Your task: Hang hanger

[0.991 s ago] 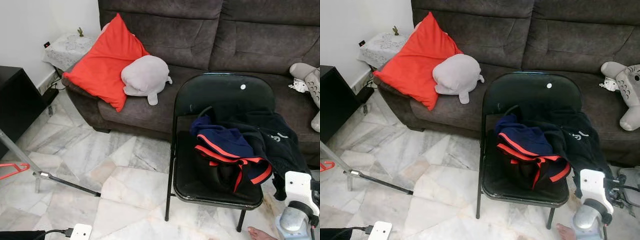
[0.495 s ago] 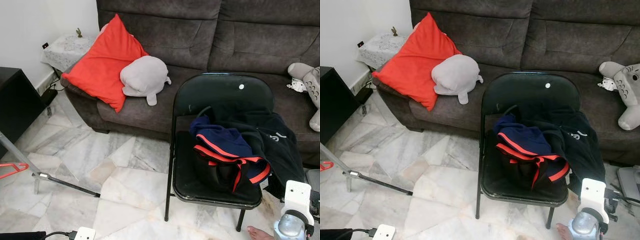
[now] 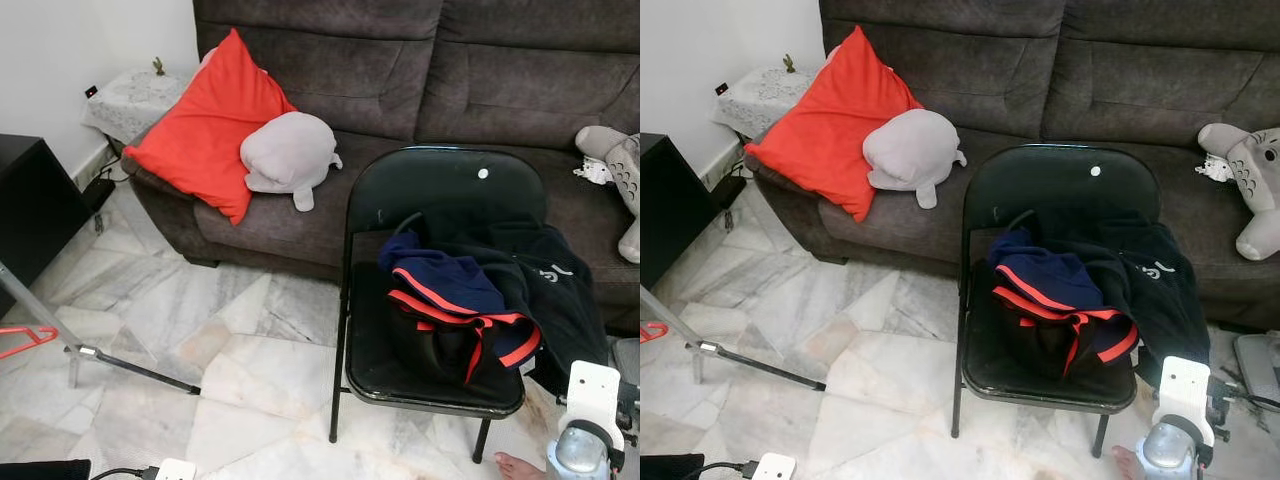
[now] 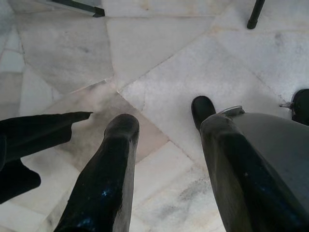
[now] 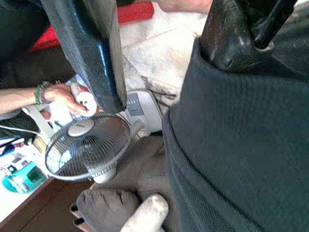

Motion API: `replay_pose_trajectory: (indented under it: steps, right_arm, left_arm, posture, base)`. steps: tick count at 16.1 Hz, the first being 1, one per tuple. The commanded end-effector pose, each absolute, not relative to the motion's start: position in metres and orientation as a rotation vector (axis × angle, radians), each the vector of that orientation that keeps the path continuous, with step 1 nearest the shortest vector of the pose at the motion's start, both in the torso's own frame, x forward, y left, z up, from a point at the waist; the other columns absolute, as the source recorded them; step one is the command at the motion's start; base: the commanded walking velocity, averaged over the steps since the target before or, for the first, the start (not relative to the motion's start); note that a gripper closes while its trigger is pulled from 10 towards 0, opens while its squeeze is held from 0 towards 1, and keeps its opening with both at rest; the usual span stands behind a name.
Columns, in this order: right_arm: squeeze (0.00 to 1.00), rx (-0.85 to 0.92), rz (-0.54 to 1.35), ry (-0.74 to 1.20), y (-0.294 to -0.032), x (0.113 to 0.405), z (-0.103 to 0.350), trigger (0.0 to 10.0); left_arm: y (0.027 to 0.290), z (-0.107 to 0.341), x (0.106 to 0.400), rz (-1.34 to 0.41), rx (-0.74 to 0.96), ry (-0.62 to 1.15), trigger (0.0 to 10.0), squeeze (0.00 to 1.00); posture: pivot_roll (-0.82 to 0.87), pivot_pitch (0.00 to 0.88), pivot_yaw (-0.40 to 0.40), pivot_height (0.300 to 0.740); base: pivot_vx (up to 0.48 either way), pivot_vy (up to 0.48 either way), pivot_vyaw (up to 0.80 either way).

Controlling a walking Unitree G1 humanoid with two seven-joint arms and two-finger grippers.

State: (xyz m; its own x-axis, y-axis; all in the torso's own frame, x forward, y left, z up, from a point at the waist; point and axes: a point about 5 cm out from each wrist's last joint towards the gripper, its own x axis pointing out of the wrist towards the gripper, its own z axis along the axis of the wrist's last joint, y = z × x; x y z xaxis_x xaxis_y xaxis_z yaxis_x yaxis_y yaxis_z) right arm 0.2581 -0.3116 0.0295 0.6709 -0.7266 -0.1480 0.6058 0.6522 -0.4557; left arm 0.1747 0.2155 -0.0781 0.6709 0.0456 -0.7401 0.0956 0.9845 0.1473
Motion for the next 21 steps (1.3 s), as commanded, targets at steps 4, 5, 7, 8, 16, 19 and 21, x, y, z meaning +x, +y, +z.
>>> replay_pose_trajectory:
  steps: [4, 5, 7, 8, 16, 19, 21]
  right_arm:
    - [0.0, -0.343, -0.778, 0.314, -0.312, 0.256, 0.028, 10.0]
    - [0.0, -0.342, -0.774, 0.315, -0.313, 0.256, 0.028, 10.0]
    - [0.0, -0.346, -0.764, 0.296, -0.312, 0.257, 0.03, 10.0]
    - [0.0, -0.348, -0.756, 0.28, -0.311, 0.259, 0.032, 10.0]
    - [0.0, -0.347, -0.749, 0.285, -0.312, 0.258, 0.031, 10.0]
    - [0.0, -0.346, -0.747, 0.286, -0.312, 0.257, 0.03, 10.0]
    - [0.0, -0.352, -0.753, 0.294, -0.313, 0.256, 0.029, 10.0]
  left_arm:
    - [0.224, -0.078, 0.172, -0.02, 0.193, 0.849, 10.0, 0.0]
    - [0.225, -0.077, 0.172, -0.022, 0.193, 0.843, 10.0, 0.0]
    - [0.225, -0.077, 0.172, -0.024, 0.192, 0.839, 10.0, 0.0]
    - [0.227, -0.077, 0.172, -0.025, 0.192, 0.834, 10.0, 0.0]
    - [0.223, -0.074, 0.18, -0.037, 0.192, 0.818, 10.0, 0.0]
    - [0.221, -0.074, 0.18, -0.047, 0.185, 0.818, 10.0, 0.0]
    - [0.219, -0.075, 0.179, -0.046, 0.186, 0.818, 10.0, 0.0]
  posture:
    - [-0.03, 0.163, 0.049, 0.74]
    - [-0.03, 0.165, 0.048, 0.735]
    - [-0.03, 0.165, 0.048, 0.721]
    - [-0.03, 0.166, 0.048, 0.721]
    - [-0.03, 0.167, 0.048, 0.721]
    - [-0.03, 0.167, 0.049, 0.721]
    - [-0.03, 0.166, 0.048, 0.721]
  base:
    - [0.0, 0.0, 0.0]
    - [0.0, 0.0, 0.0]
    - [0.0, 0.0, 0.0]
    - [0.0, 0.0, 0.0]
    - [0.0, 0.0, 0.0]
    - [0.08, 0.0, 0.0]
    - [0.24, 0.0, 0.0]
